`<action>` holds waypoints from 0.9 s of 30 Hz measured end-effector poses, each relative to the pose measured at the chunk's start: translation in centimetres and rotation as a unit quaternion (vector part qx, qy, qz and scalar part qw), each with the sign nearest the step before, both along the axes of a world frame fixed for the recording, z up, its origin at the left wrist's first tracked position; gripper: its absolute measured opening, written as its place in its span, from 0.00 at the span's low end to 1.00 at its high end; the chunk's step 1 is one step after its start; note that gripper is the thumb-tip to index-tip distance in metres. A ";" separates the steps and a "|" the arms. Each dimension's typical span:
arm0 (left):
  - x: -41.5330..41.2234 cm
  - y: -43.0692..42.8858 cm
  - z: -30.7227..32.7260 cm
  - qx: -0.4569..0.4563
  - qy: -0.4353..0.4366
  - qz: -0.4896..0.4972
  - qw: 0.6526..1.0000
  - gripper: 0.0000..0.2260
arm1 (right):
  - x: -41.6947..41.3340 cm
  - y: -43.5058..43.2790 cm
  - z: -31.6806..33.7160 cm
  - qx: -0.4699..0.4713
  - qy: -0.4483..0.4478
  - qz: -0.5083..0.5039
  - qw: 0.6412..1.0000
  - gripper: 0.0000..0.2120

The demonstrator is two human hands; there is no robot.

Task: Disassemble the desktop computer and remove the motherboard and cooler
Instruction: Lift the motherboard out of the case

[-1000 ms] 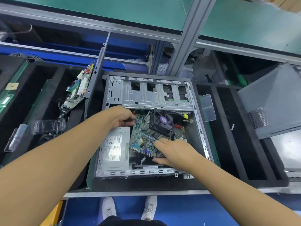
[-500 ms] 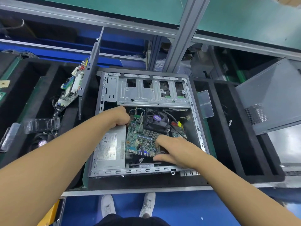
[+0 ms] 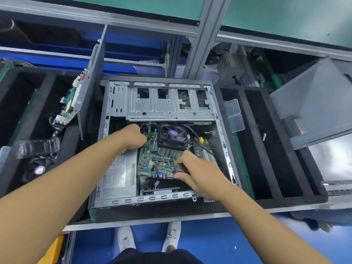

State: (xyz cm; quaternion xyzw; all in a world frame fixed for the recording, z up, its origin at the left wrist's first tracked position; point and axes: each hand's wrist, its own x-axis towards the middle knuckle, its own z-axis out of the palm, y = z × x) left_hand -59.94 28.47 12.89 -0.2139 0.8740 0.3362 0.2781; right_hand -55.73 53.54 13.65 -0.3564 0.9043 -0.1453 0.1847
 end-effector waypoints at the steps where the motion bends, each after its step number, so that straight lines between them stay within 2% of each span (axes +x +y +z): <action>1: 0.1 0.1 0.1 -0.009 0.003 -0.006 1.000 0.10 | -0.1 0.0 0.0 -0.006 -0.005 -0.001 1.000 0.17; 5: 1.4 0.7 1.5 -0.146 -0.004 -0.139 0.980 0.08 | -0.2 0.1 -0.1 -0.026 -0.008 -0.005 1.000 0.14; 7: 2.6 0.9 2.9 -0.198 0.014 -0.226 0.954 0.16 | -0.2 0.1 -0.2 -0.030 -0.007 -0.004 1.000 0.14; 8: 3.1 0.7 3.6 -0.181 0.043 -0.265 0.946 0.17 | -0.2 0.1 -0.2 -0.031 -0.005 -0.002 1.000 0.15; 10: 4.1 0.5 5.5 -0.056 0.087 -0.345 0.933 0.12 | -0.3 0.2 -0.2 -0.033 0.001 0.000 0.999 0.15; 11: 4.5 0.5 6.1 0.002 0.086 -0.379 0.921 0.10 | -0.3 0.2 -0.2 -0.035 0.003 0.000 0.999 0.15; 13: 5.0 0.7 6.4 0.047 0.066 -0.428 0.900 0.09 | -0.2 0.2 -0.2 -0.040 0.003 0.000 0.999 0.16; 15: 5.1 1.0 5.7 0.040 0.068 -0.449 0.890 0.08 | -0.2 0.2 -0.1 -0.043 0.000 0.001 0.999 0.16; 21: 4.7 0.6 3.6 0.046 0.116 -0.429 0.895 0.11 | -0.2 0.2 -0.3 -0.043 -0.012 0.003 0.999 0.14; 24: 4.3 0.1 3.0 0.042 0.119 -0.423 0.897 0.07 | -0.2 0.3 -0.6 -0.046 -0.011 0.001 0.999 0.14; 27: 3.7 -0.2 2.7 0.034 0.116 -0.436 0.892 0.08 | -0.2 0.4 -0.8 -0.052 -0.013 0.003 0.999 0.12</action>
